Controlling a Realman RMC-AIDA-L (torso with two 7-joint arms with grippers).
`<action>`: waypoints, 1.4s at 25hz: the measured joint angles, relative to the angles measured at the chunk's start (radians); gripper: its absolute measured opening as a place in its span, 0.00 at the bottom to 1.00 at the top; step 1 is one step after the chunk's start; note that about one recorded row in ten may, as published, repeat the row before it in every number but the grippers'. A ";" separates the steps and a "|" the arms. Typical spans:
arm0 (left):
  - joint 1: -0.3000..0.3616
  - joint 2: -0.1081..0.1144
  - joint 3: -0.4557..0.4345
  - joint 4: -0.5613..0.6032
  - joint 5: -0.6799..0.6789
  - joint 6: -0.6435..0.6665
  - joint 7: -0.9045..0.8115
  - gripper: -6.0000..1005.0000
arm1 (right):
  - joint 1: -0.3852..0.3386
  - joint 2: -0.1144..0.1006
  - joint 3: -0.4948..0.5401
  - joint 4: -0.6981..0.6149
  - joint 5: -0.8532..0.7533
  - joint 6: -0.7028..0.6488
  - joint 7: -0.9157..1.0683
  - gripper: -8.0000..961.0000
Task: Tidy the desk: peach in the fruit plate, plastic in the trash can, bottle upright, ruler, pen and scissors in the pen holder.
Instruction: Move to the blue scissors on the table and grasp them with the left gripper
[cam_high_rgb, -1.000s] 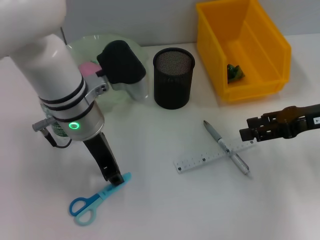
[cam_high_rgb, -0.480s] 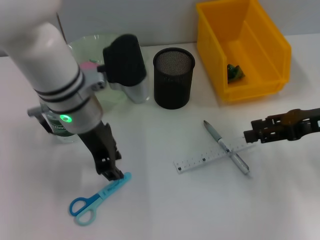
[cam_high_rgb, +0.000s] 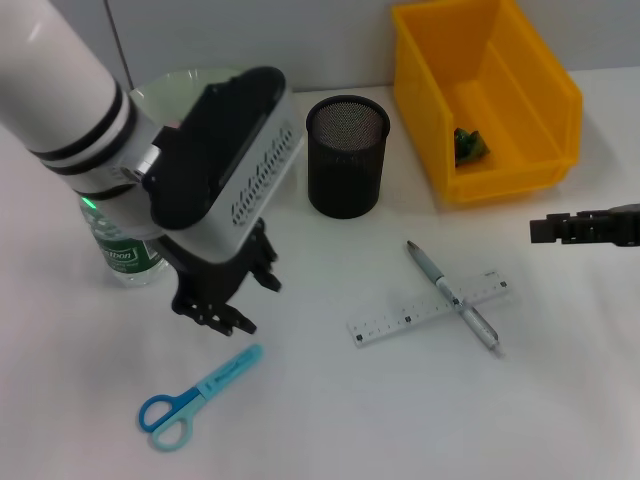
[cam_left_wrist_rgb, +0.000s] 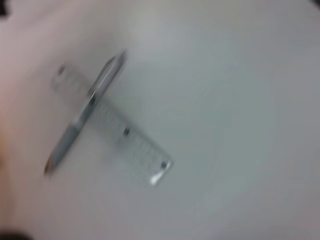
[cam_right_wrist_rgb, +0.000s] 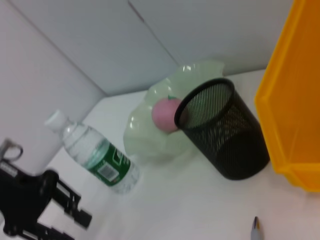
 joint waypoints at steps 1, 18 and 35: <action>0.000 0.000 0.000 0.000 0.000 0.000 0.000 0.47 | 0.002 -0.004 0.011 0.000 0.001 -0.012 0.009 0.76; -0.024 0.058 0.250 0.012 -0.072 -0.095 0.529 0.61 | 0.036 -0.061 0.030 -0.019 -0.006 -0.075 0.103 0.76; 0.079 0.015 0.286 0.061 0.074 -0.067 0.996 0.66 | 0.057 -0.079 0.054 -0.021 -0.010 -0.115 0.151 0.76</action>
